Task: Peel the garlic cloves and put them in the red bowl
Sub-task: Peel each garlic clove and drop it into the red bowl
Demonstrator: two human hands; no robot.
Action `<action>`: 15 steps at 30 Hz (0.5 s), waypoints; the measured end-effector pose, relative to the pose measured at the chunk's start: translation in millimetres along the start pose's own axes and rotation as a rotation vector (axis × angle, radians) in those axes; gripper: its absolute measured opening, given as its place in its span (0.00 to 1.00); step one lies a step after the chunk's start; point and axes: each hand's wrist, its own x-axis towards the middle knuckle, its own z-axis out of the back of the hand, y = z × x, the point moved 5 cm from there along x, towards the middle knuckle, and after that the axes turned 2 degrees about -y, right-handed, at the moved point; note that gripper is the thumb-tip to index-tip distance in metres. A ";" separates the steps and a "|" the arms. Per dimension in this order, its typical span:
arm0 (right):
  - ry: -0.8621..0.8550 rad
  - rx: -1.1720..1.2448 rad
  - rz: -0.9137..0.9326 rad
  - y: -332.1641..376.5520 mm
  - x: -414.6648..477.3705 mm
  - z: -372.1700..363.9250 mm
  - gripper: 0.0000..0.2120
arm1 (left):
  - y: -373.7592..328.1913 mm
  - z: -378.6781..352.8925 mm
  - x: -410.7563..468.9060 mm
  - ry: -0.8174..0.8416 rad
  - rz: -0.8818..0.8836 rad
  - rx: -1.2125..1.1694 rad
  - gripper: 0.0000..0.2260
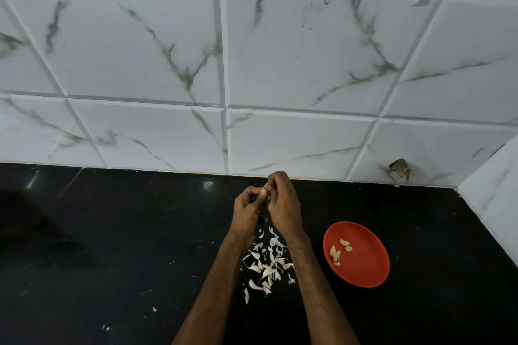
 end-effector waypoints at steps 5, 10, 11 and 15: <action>0.004 0.087 0.084 7.0 -2.6 -3.6 0.10 | 1.3 -5.7 2.5 -0.010 0.149 -0.341 0.09; 0.027 0.095 0.083 3.2 1.0 -1.7 0.10 | 0.1 -4.7 5.1 -0.005 0.176 -0.424 0.04; 0.051 0.088 0.086 2.8 1.6 -1.4 0.09 | -0.6 -4.4 6.1 -0.012 0.173 -0.441 0.04; 0.187 0.042 0.077 2.9 4.0 -0.3 0.11 | -1.8 0.5 14.9 -0.052 0.158 -0.506 0.08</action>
